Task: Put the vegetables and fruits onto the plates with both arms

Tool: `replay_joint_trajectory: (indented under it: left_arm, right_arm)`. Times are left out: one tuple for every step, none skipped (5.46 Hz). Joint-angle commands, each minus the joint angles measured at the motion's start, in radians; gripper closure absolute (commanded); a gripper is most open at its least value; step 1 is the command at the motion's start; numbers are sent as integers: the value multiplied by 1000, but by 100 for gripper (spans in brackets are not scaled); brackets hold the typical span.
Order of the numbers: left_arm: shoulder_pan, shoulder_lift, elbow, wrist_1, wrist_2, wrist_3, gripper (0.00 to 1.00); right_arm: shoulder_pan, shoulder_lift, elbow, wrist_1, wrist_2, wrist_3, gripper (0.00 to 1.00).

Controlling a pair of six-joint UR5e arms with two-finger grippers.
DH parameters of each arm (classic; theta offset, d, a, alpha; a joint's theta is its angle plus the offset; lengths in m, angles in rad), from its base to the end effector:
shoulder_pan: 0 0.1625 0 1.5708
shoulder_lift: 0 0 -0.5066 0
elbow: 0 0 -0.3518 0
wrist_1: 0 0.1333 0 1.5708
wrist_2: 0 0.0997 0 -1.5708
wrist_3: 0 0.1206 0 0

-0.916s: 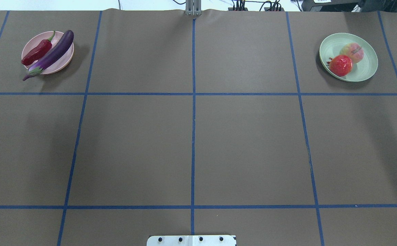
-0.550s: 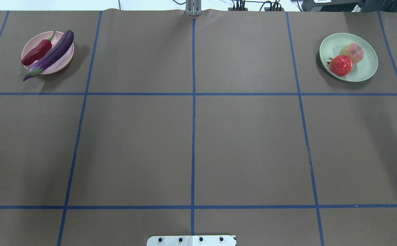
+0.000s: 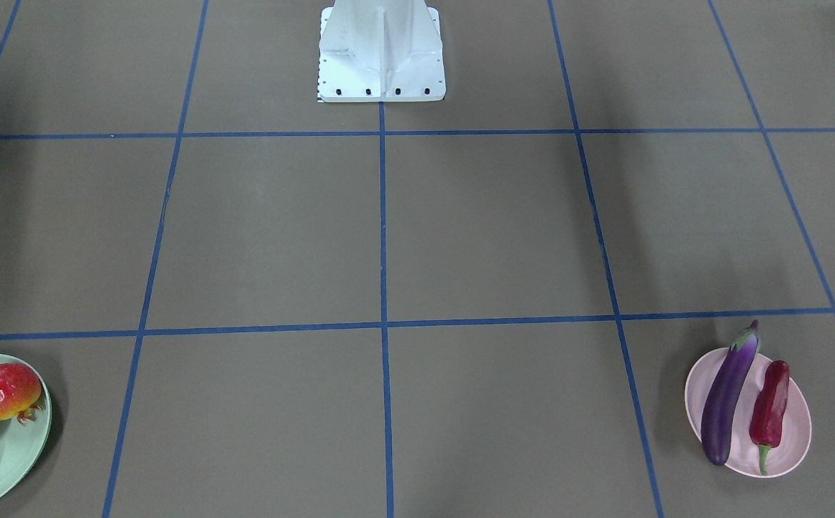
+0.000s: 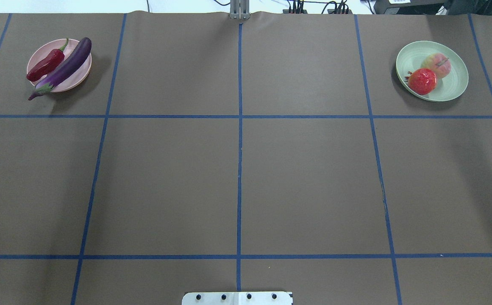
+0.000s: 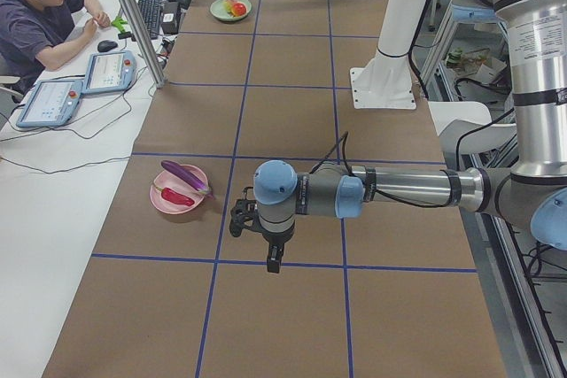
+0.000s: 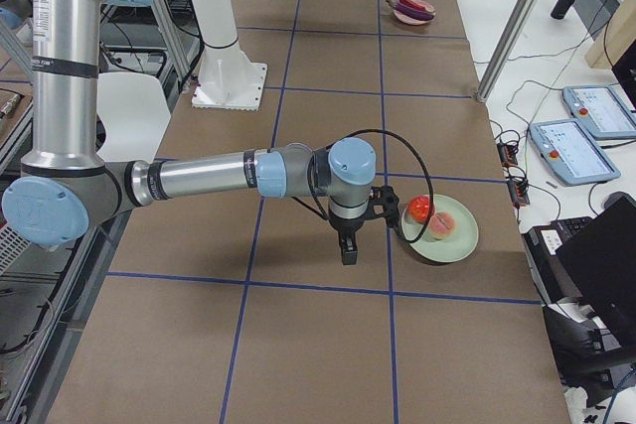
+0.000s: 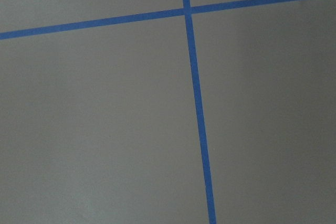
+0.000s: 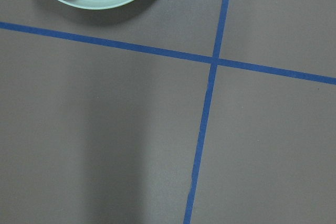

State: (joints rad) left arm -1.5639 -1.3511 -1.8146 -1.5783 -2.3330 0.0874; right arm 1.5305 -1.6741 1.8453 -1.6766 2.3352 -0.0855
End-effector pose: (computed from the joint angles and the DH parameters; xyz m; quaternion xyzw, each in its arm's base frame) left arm -0.0477 -0.3440 0.7325 0.0296 0.3710 0.0496 0.9268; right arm 0.0337 -0.4013 0.6868 0.0387 -0.3720 -0.0705 0.9248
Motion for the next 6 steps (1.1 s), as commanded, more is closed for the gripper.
replay_joint_trajectory:
  left_arm:
    - [-11,4,-28,-2,-23,-6,0]
    - [-12,7,1,-3,-3,-2,0]
    - [-12,3,-17,-3,-14,-9,0]
    - [-12,-2,-23,-3,-8,-9,0]
    - [-12,-8,-26,-6,-14,-8,0]
    - [-8,-17,-25,-11,-11,-5,0]
  right_arm:
    - [2,-12,11,0,0,-2,0]
    - [3,-41,26,0,0,-6,0]
    - [4,-39,26,0,1,-3,0]
    - [4,-39,25,0,1,-2,0]
    - [4,-39,25,0,3,1,0]
    - [2,-38,25,0,4,3,0]
